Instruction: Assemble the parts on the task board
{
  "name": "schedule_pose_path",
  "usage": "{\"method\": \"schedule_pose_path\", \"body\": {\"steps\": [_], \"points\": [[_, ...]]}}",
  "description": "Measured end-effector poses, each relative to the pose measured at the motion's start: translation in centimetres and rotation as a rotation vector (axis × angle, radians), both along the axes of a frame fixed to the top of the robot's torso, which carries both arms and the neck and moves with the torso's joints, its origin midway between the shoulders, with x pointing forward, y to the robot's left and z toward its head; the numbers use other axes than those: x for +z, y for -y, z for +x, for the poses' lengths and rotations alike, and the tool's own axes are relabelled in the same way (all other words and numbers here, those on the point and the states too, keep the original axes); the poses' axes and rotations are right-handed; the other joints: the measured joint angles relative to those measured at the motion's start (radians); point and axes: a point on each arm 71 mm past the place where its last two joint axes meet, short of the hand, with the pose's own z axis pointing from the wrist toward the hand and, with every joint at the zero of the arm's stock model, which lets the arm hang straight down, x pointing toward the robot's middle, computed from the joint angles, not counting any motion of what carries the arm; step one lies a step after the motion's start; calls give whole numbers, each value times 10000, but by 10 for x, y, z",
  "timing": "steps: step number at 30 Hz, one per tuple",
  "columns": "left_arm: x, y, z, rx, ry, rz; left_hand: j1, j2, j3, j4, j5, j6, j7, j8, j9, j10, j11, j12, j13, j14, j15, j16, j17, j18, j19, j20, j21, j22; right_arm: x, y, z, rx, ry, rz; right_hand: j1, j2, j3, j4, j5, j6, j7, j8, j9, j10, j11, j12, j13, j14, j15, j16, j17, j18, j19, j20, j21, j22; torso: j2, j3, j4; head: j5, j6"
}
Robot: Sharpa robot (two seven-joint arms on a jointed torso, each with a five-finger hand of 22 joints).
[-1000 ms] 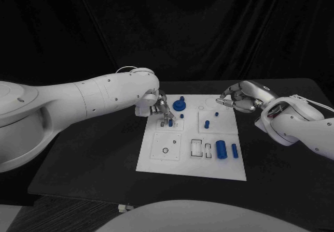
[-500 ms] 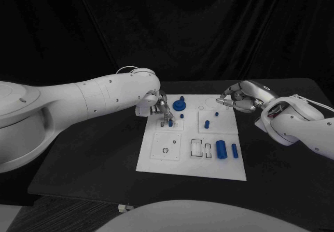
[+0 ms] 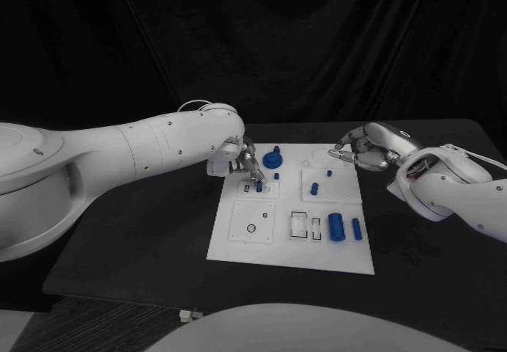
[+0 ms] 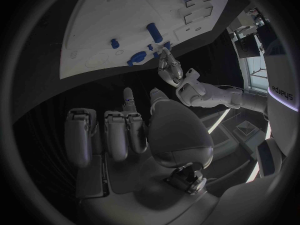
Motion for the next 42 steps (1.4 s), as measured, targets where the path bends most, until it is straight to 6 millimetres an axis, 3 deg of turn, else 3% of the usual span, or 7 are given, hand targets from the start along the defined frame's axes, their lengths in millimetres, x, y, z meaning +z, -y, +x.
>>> {"method": "schedule_pose_path", "body": {"steps": [1,2,23,24,32,33,42], "points": [[0,0,0,-8,4,-8,0,0,103,99,0,1,0,0,0,-1,-1,0,0,0,0,0,0,1,0,0,0,0,0,0,0,1,-1,0,0,0,0,0,0,0,0,0,0,0,0,0,0,0,0,0,0,-1,0,0,0,0,0,0,0,1,0],[0,1,0,-11,6,-11,0,0,308,-86,0,-1,1,0,-1,0,1,0,0,0,0,0,0,0,0,0,0,0,0,0,0,1,-2,-1,0,0,0,0,0,0,0,0,0,0,0,0,0,0,0,0,0,-1,0,0,0,0,0,0,0,1,0],[-4,2,0,-119,-131,-38,-105,-105,400,7,117,58,-52,0,-43,0,-2,0,0,0,0,0,0,0,0,0,0,0,-1,1,1,-26,1,-18,0,0,0,0,0,0,0,0,1,0,0,0,0,0,0,0,0,0,0,0,0,0,0,1,0,-4,0],[-4,2,0,-130,-136,-46,-105,-105,550,-140,117,75,-70,0,-49,-1,-3,0,0,0,0,0,0,-1,0,0,0,0,-1,1,1,-28,1,-18,0,0,0,0,0,0,0,0,2,0,0,0,0,0,0,0,0,-1,0,0,0,0,0,2,0,-4,0],[-6,3,-1,-175,-157,-112,-103,-107,551,-143,118,117,-109,-76,-184,-1,-6,0,0,0,-2,0,0,0,1,-2,0,0,-1,1,1,-37,1,-22,0,0,0,0,0,0,0,0,2,0,0,0,0,0,0,0,0,-1,0,0,0,0,0,3,-1,-13,0],[-6,3,-1,-175,-155,-124,-103,-107,757,-348,118,123,-110,-76,-201,29,-57,0,0,0,-2,0,0,0,1,-2,0,0,-1,1,1,-39,2,-23,0,0,0,0,0,0,0,0,1,0,0,0,0,0,0,0,0,0,0,0,0,0,0,3,-1,-13,0],[-7,1,0,-166,-115,-220,-33,-178,924,-513,454,289,-142,-76,-283,20,-122,0,0,0,-3,0,0,0,1,-4,0,0,-1,2,2,-60,5,-33,0,0,0,0,0,0,0,0,2,0,0,0,0,0,0,0,0,0,0,0,0,0,0,3,0,11,0]]}}
